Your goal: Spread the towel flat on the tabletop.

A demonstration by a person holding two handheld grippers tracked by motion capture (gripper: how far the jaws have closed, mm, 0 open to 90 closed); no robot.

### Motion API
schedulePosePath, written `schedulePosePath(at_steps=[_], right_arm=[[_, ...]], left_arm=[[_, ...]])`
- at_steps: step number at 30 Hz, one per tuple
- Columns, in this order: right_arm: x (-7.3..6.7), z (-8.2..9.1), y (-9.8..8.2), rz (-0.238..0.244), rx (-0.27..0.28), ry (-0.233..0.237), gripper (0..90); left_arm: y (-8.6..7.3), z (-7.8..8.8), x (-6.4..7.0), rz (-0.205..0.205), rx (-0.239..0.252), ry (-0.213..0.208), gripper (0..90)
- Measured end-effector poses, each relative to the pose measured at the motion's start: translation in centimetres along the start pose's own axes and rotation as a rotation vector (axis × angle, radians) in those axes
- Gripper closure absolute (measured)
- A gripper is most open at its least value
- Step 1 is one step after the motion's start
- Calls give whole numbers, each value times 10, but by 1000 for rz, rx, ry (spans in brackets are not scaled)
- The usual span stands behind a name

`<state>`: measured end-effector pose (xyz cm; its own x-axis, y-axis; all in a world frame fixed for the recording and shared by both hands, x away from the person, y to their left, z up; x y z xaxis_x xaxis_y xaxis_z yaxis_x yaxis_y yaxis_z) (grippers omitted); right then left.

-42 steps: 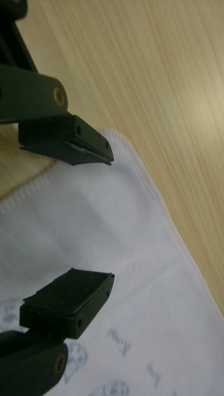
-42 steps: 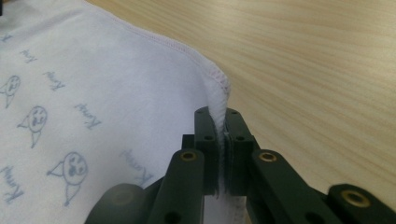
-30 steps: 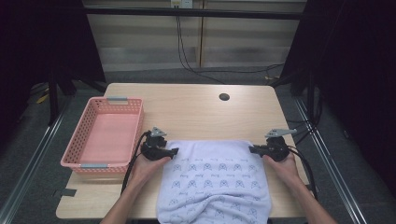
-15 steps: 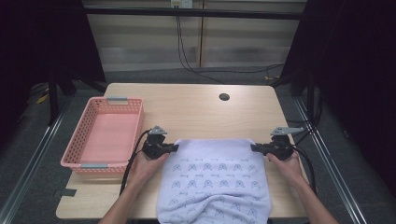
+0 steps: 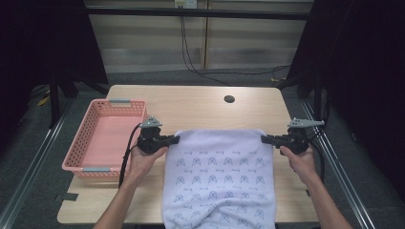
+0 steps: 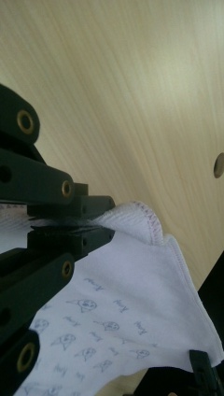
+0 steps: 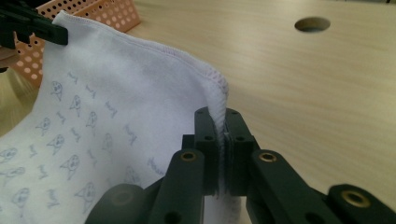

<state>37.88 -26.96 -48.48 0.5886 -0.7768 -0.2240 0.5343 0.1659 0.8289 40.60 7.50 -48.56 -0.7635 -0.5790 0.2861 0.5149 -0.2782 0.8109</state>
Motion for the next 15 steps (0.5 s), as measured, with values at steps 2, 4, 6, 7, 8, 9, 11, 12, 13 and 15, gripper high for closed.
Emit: schedulePosePath(at_steps=[2, 4, 6, 7, 8, 9, 11, 12, 13, 15], right_arm=[[-1, 3, 11, 5, 19, 1, 870], [0, 6, 24, 23, 33, -1, 871], [2, 8, 36, 25, 44, -10, 871], [3, 9, 41, 27, 48, -15, 872], [4, 9, 47, 31, 52, -19, 871], [4, 10, 52, 31, 58, -18, 872], [6, 11, 63, 42, 60, -20, 871], [6, 12, 68, 53, 58, -23, 871], [6, 13, 75, 53, 72, -17, 871], [6, 13, 85, 65, 81, -19, 871]], left_arm=[[8, 3, 1, -17, 18, -14, 863], [17, 5, 1, -25, 32, -9, 863], [28, 8, -1, -42, 35, 4, 865], [35, 10, -2, -43, 47, 5, 865], [42, 14, -3, -44, 60, 14, 865], [49, 17, -5, -41, 75, 17, 865], [61, 24, -9, -44, 94, 29, 865], [66, 26, -11, -49, 102, 35, 866], [70, 28, -12, -53, 104, 40, 866], [79, 31, -13, -62, 113, 51, 866]])
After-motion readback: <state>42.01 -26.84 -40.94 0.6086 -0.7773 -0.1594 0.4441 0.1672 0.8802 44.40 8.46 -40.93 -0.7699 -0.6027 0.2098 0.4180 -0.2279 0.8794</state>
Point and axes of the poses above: each handheld gripper's, and its own axes: z roughly backward along the jaws, y roughly out of its top, x roughly to its right, the point moved 9 cm from there along -z, roughly forward along the jaws, and after that the axes turned 3 degrees about -y, right-handed, at the moved point
